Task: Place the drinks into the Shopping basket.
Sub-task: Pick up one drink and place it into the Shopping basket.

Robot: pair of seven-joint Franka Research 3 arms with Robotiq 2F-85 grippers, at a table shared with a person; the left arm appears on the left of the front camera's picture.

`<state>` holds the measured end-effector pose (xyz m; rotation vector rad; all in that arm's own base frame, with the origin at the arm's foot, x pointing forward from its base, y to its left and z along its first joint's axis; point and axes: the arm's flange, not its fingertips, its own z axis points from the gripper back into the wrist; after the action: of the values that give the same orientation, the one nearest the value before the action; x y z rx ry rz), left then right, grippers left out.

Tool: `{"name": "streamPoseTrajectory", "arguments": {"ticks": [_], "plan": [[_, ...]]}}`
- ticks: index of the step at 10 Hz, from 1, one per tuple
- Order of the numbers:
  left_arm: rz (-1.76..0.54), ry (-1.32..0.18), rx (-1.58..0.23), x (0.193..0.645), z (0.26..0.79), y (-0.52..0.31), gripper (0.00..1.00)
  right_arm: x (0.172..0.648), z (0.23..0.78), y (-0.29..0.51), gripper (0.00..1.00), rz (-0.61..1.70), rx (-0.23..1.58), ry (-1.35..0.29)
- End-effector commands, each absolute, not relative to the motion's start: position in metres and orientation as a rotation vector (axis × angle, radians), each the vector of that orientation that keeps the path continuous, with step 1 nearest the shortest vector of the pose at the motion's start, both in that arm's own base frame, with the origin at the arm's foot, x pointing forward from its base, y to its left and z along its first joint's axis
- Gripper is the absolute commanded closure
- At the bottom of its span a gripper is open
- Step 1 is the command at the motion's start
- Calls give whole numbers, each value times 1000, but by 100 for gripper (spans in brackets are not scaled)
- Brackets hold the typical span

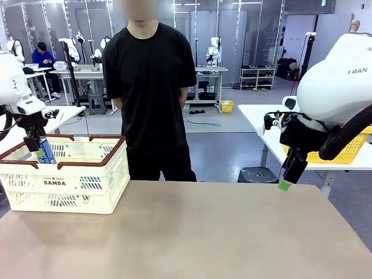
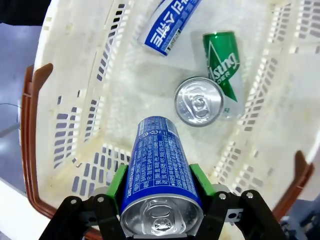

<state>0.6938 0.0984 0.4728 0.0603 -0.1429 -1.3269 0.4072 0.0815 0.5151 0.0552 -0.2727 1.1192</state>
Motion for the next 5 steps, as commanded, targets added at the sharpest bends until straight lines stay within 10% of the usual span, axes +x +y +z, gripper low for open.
{"name": "streamPoseTrajectory", "arguments": {"ticks": [1, 5], "plan": [[-1350, -160, 72, 701, 461, 106, 41, 407, 515, 81, 0, 1119, 55, -272], [-1359, -158, 54, 706, 423, 107, 41, 407, 515, 81, 0, 1119, 55, -272]]}}
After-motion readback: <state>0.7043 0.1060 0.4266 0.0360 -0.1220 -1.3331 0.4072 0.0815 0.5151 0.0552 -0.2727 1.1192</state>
